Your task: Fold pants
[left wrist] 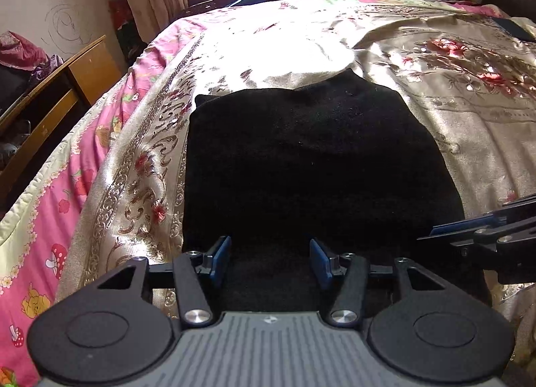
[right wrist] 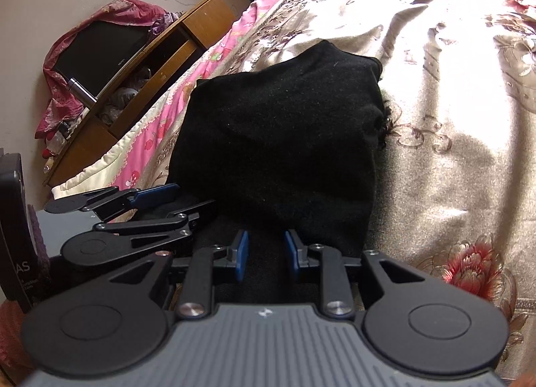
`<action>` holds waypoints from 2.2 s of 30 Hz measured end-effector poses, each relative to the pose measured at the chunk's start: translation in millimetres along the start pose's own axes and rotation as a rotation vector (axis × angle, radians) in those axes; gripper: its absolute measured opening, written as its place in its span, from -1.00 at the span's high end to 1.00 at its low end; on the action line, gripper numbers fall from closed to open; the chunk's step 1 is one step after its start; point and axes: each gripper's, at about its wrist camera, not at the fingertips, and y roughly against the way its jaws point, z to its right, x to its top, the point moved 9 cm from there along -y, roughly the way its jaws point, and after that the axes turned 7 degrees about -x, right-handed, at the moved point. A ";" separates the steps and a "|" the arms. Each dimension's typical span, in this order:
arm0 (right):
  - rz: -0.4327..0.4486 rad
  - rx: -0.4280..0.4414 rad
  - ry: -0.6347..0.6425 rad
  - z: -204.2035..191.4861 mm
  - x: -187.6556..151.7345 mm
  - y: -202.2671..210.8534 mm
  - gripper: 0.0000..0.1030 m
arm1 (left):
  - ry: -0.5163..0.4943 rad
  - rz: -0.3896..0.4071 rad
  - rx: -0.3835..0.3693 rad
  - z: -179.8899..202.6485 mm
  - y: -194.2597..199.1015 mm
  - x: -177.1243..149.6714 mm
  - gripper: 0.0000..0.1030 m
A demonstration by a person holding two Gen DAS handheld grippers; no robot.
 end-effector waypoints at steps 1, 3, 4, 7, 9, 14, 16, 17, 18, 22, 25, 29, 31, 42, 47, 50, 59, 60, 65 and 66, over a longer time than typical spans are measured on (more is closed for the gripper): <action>0.011 0.001 0.006 -1.5 0.5 2.9 0.49 | -0.007 0.006 0.003 1.2 2.7 0.1 -0.25; 0.025 0.007 0.013 -5.0 0.4 7.3 0.42 | -0.005 0.014 -0.010 2.5 9.2 -0.9 -0.25; 0.029 0.018 0.010 -6.9 0.3 8.4 0.40 | -0.004 0.017 -0.012 2.2 12.1 -1.8 -0.25; 0.041 0.059 0.032 -18.0 -0.3 11.9 0.40 | -0.003 0.033 -0.015 1.5 22.9 -3.3 -0.25; 0.041 0.077 0.090 -31.4 -2.0 12.1 0.39 | -0.007 0.036 -0.023 0.8 28.2 -5.5 -0.25; -0.044 0.037 0.135 -36.9 -12.2 -10.6 0.33 | -0.034 0.014 -0.012 0.4 25.2 -12.5 -0.26; -0.066 0.026 0.123 -32.3 -14.7 -16.3 0.40 | -0.022 0.009 -0.022 0.4 20.4 -13.6 -0.28; -0.067 0.018 0.116 -30.0 -15.4 -17.4 0.47 | -0.022 0.009 -0.025 1.0 18.4 -13.6 -0.28; -0.069 0.014 0.114 -28.7 -15.9 -18.2 0.49 | -0.023 0.009 -0.027 1.8 16.1 -13.6 -0.30; -0.077 -0.039 0.128 -23.2 -17.3 -24.0 0.85 | -0.032 0.010 -0.037 4.7 9.4 -12.2 -0.32; -0.087 -0.059 0.120 -18.0 -17.3 -28.0 1.00 | -0.029 0.013 -0.048 4.8 5.4 -11.7 -0.33; -0.098 -0.066 0.116 -15.6 -16.9 -31.8 1.00 | -0.021 0.018 -0.061 2.8 0.0 -10.8 -0.33; -0.100 -0.067 0.114 -15.5 -17.0 -32.5 1.00 | -0.022 0.021 -0.063 2.6 -1.9 -9.8 -0.33; -0.096 -0.096 0.137 -16.2 -4.7 -46.3 1.00 | 0.031 0.035 -0.098 -5.4 -23.6 1.3 -0.39; -0.088 -0.123 0.106 -16.0 15.2 -55.8 1.00 | 0.108 0.043 -0.131 -15.3 -34.4 12.3 -0.41; -0.074 -0.109 0.142 -23.2 13.6 -46.0 1.00 | 0.115 0.059 -0.150 -17.6 -27.1 10.8 -0.41; -0.043 -0.102 0.091 -8.2 -2.9 2.6 0.83 | 0.032 0.037 -0.078 -10.6 16.5 -12.4 -0.50; -0.040 -0.107 0.077 -4.4 -1.8 9.2 0.81 | 0.042 0.023 -0.055 -10.7 22.8 -13.4 -0.50; 0.010 -0.075 0.060 6.6 5.8 26.5 0.40 | 0.070 -0.028 0.005 -1.8 51.0 -13.5 -0.50; 0.014 -0.033 0.045 6.7 5.0 27.2 0.40 | 0.097 -0.036 0.027 0.2 57.9 -13.8 -0.50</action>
